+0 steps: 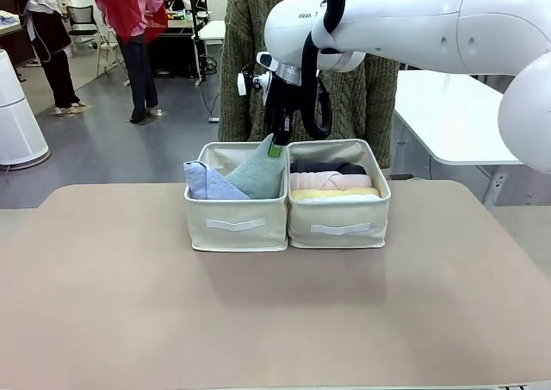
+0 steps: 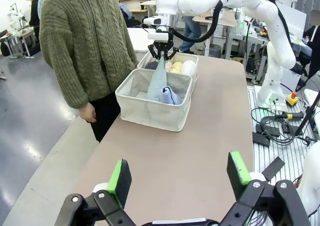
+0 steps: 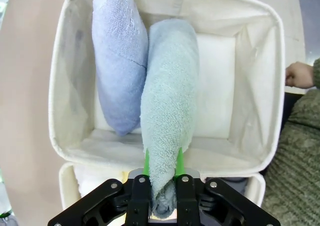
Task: Sort the towels based on their folding style.
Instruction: Pick up another triangle-folded towel from the table and place it in the left Fabric basket.
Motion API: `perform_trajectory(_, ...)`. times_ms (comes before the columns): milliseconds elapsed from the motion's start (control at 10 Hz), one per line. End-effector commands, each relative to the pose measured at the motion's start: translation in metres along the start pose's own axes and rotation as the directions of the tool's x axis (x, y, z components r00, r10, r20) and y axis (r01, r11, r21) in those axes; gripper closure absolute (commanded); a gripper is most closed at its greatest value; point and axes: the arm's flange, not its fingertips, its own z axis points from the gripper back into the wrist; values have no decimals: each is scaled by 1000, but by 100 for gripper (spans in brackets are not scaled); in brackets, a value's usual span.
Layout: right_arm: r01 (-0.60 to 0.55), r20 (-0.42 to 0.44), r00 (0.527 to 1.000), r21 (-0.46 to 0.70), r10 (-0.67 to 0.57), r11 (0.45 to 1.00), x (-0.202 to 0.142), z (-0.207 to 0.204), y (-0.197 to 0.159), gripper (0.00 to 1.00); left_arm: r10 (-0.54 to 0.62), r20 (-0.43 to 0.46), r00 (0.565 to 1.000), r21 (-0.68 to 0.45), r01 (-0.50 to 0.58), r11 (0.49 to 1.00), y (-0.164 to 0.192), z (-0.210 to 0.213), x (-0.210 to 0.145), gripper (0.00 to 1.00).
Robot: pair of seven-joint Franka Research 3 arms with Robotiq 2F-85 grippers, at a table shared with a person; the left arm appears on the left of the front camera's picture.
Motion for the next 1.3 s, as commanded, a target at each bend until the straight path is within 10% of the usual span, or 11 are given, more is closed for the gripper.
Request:
perform_trajectory(0,-18,3,1000,15,18,1000,7,-2,-9,83,-6,11,1000,7,6,1000,-2,1,1,0)
perform_trajectory(300,-22,-1,1000,35,22,999,8,-11,-10,83,-6,11,1000,7,6,1000,-2,1,1,0)
perform_trajectory(1200,-16,-1,1000,31,16,999,7,-4,-10,0,-6,11,1000,7,6,1000,-2,1,1,0)
